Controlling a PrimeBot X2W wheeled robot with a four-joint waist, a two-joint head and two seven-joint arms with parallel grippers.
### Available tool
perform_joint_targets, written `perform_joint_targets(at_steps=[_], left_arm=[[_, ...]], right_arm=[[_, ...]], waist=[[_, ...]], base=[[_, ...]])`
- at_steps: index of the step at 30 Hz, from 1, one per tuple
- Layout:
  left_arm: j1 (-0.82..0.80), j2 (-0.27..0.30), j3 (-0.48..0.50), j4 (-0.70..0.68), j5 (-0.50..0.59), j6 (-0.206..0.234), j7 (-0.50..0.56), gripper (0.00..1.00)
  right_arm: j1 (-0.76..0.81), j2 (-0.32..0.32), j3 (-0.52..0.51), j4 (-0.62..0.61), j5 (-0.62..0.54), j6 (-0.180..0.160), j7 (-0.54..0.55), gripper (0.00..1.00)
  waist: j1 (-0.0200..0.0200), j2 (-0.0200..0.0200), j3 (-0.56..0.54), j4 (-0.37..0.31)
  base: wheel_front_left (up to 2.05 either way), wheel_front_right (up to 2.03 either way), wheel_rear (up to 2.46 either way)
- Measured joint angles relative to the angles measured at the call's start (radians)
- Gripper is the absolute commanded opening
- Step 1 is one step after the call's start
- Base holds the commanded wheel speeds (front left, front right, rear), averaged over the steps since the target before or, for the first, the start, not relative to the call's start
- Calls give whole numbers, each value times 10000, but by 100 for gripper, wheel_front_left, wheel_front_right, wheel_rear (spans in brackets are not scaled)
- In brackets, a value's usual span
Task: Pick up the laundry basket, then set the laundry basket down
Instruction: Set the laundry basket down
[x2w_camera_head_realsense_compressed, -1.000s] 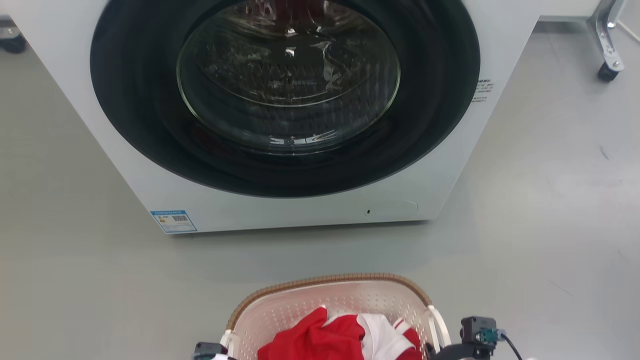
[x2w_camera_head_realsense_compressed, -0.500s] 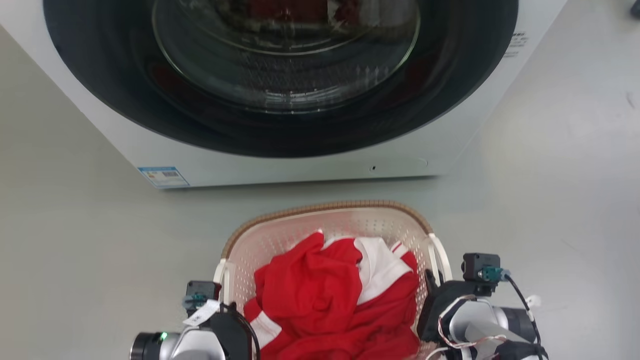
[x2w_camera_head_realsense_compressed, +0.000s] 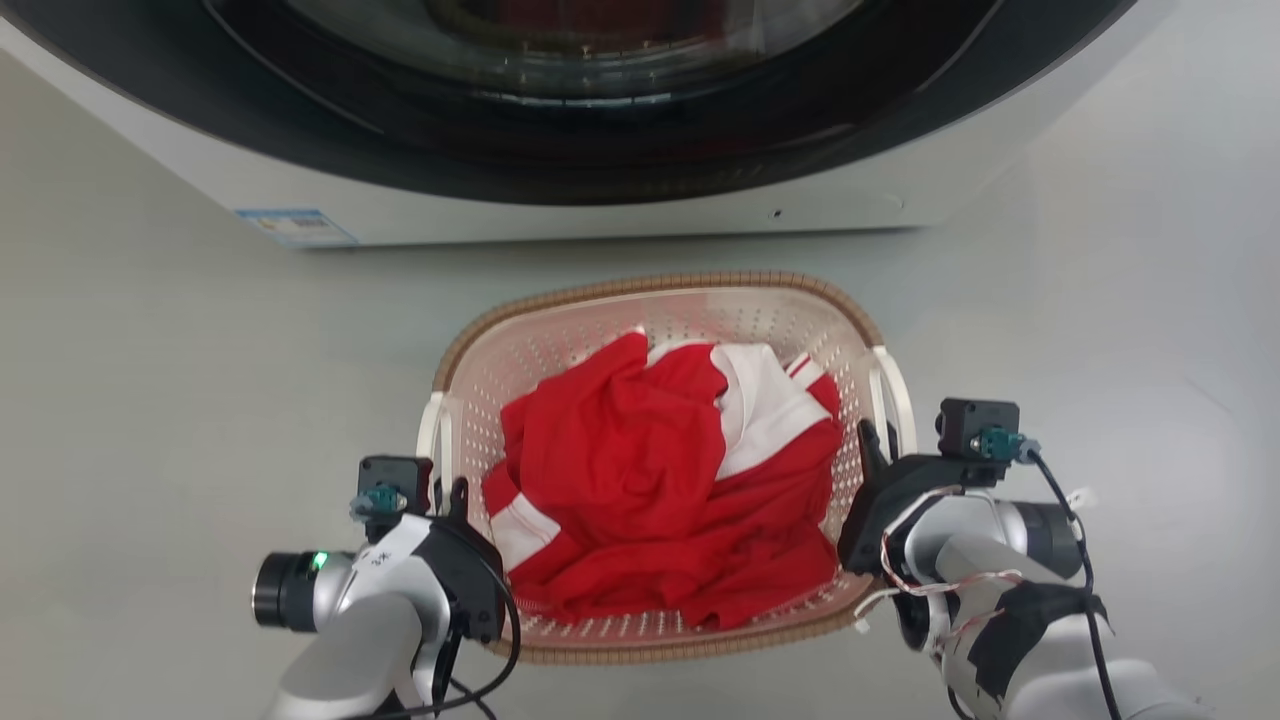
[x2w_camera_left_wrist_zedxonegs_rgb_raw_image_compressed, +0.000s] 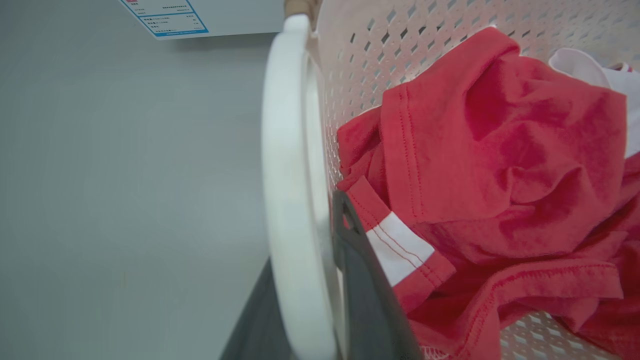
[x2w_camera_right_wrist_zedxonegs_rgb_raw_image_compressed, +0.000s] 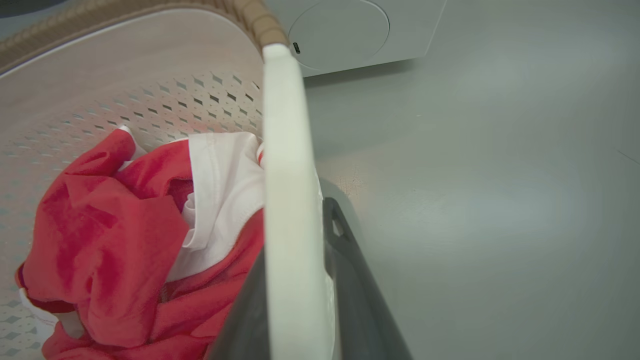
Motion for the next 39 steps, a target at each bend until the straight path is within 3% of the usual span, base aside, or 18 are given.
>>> perform_joint_targets(at_steps=[19, 39], left_arm=[[-1717, 61, 144, -13, 155, 132, -514, 0], [-2842, 163, 236, 36, 451, 211, -734, 0]], right_arm=[[-1739, -29, -359, 305, -510, 0, -96, 0], [-2435, -50, -853, 215, -882, 0, -98, 0]], waist=[[-1, 0, 2826, 301], [-3, 0, 3862, 287]], base=[[0, 0, 0], [0, 0, 0]])
